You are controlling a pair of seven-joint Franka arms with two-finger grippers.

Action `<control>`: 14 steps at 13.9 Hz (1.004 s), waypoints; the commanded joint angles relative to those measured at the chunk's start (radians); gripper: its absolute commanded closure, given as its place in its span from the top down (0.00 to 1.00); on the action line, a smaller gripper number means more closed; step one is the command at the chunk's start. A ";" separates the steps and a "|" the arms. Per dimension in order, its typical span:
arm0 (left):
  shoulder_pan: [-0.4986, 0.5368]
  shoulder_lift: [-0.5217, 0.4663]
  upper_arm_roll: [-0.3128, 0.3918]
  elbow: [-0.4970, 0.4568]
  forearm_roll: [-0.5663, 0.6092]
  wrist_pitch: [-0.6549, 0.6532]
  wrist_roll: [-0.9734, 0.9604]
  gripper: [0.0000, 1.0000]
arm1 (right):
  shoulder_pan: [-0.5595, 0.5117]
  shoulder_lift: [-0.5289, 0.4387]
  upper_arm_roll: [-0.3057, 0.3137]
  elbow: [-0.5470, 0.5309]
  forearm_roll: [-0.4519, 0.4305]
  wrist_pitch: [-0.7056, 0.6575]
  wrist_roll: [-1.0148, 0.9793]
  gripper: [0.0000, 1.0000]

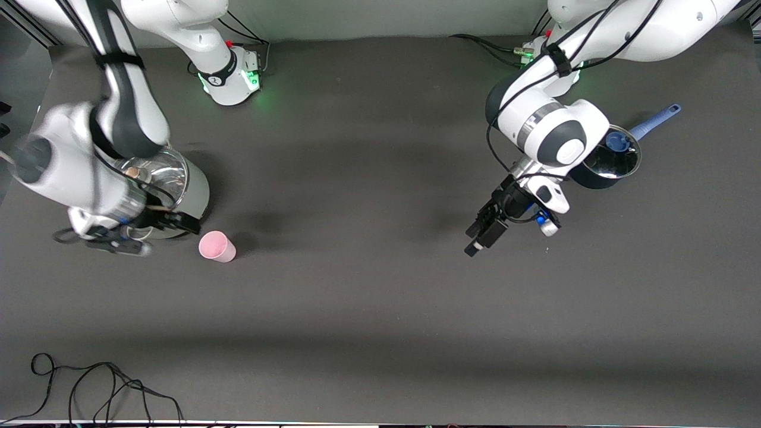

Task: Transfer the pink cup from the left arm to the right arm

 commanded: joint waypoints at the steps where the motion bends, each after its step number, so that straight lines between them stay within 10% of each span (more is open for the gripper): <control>1: -0.006 -0.065 0.051 -0.009 0.112 -0.030 -0.222 1.00 | 0.011 -0.103 -0.006 0.087 0.002 -0.183 -0.004 0.99; 8: 0.083 -0.094 0.053 -0.035 0.525 -0.135 -0.673 1.00 | 0.006 -0.128 -0.009 0.422 -0.064 -0.567 -0.015 1.00; 12: 0.120 -0.135 0.059 -0.055 0.657 -0.272 -0.829 1.00 | 0.000 -0.079 -0.026 0.432 -0.064 -0.618 -0.023 1.00; 14: 0.125 -0.169 0.135 -0.047 0.913 -0.446 -1.100 1.00 | 0.002 -0.046 -0.028 0.440 -0.055 -0.610 -0.023 1.00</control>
